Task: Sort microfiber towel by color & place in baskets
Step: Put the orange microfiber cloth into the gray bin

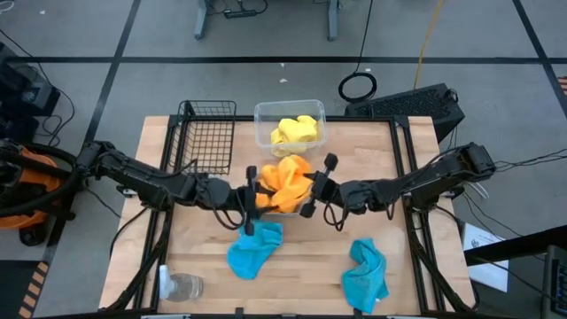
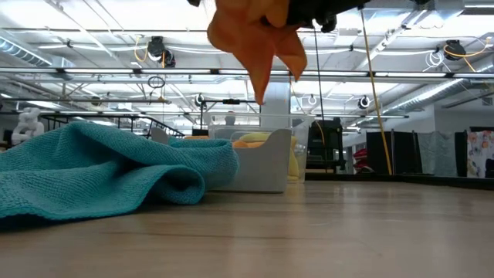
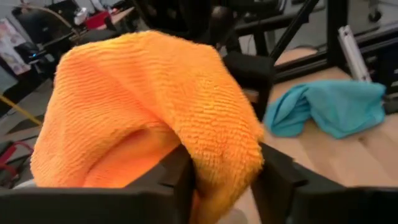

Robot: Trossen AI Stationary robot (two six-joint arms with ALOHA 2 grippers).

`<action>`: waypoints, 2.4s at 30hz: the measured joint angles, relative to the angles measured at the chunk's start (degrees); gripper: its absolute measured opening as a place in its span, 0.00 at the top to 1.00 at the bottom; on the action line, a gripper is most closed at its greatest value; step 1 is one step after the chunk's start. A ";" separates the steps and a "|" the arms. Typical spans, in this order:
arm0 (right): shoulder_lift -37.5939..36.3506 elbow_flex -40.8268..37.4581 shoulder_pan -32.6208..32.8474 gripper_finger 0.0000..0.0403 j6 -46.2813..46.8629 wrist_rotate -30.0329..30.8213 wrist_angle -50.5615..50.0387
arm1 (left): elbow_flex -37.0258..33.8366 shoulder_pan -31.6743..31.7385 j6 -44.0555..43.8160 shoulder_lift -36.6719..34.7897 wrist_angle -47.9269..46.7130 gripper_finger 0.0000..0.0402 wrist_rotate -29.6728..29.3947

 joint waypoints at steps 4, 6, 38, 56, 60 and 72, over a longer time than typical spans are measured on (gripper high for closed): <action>-2.39 0.00 0.41 0.99 -0.29 0.09 -3.38 | 0.00 -1.43 0.17 0.00 -0.39 0.51 0.15; -3.56 0.00 0.69 0.99 -0.71 0.11 -4.50 | 0.00 -2.33 0.17 0.00 -0.39 0.45 0.16; -6.14 0.00 5.16 0.99 0.24 -0.17 -14.74 | 0.01 -2.18 18.37 12.90 29.94 0.03 -13.28; -6.30 0.00 7.23 0.91 3.84 -3.45 -14.44 | 0.00 2.69 20.38 14.64 27.70 0.73 -8.13; -6.80 0.07 7.40 0.74 6.04 -1.21 -16.94 | -0.04 2.41 21.68 14.64 28.20 0.96 -7.86; -7.77 -0.02 10.44 0.33 9.32 3.89 -28.69 | -0.03 -1.51 27.21 11.63 29.51 0.96 -24.14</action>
